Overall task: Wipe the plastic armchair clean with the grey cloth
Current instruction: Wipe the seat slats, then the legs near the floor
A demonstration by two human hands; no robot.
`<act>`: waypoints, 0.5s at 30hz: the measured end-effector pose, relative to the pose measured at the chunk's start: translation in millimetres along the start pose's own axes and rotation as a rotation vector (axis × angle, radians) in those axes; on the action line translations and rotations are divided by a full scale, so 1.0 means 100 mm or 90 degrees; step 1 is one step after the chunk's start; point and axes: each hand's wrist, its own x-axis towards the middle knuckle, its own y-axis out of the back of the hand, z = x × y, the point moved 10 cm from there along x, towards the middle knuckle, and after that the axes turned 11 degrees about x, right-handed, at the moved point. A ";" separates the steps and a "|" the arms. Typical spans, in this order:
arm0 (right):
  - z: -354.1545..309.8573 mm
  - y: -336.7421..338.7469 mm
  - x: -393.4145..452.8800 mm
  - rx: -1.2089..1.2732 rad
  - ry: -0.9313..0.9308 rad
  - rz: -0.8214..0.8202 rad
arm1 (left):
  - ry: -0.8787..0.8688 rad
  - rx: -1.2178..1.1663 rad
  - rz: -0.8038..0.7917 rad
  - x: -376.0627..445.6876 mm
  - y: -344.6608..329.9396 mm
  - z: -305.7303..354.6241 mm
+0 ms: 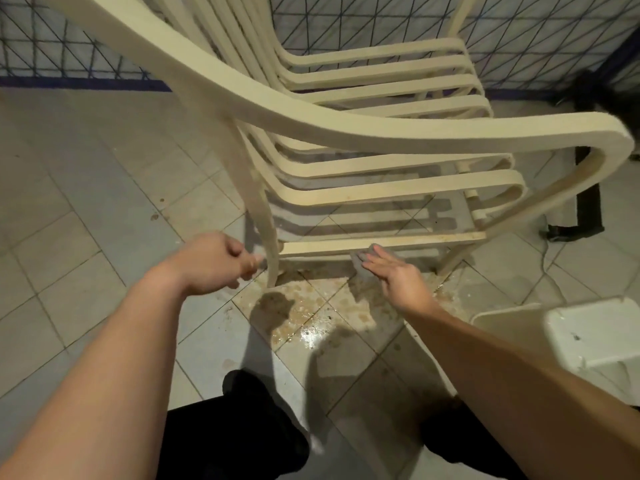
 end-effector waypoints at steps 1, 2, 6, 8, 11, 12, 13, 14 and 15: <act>0.08 0.00 -0.09 0.011 -0.036 -0.014 | -0.020 0.043 -0.037 0.03 -0.18 0.12; 0.13 0.04 -0.18 0.021 -0.059 -0.009 | -0.047 0.080 -0.052 0.09 -0.34 0.27; 0.14 0.52 -0.39 0.046 -0.036 0.151 | -0.116 0.181 0.014 0.44 -0.81 0.88; 0.22 0.86 -0.38 0.024 -0.047 0.236 | -0.106 0.235 0.017 0.64 -0.99 0.94; 0.37 1.23 -0.26 -0.027 -0.066 0.292 | -0.075 0.316 -0.028 0.77 -1.25 0.86; 0.43 1.24 -0.19 -0.038 -0.070 0.282 | -0.071 0.324 -0.020 0.78 -1.28 0.84; 0.50 1.18 -0.11 -0.039 -0.083 0.259 | -0.069 0.323 -0.010 0.78 -1.29 0.83; 0.56 1.08 -0.04 -0.033 -0.100 0.232 | -0.065 0.317 -0.009 0.79 -1.30 0.82; 0.60 0.95 0.02 -0.025 -0.121 0.213 | -0.059 0.308 -0.016 0.78 -1.31 0.81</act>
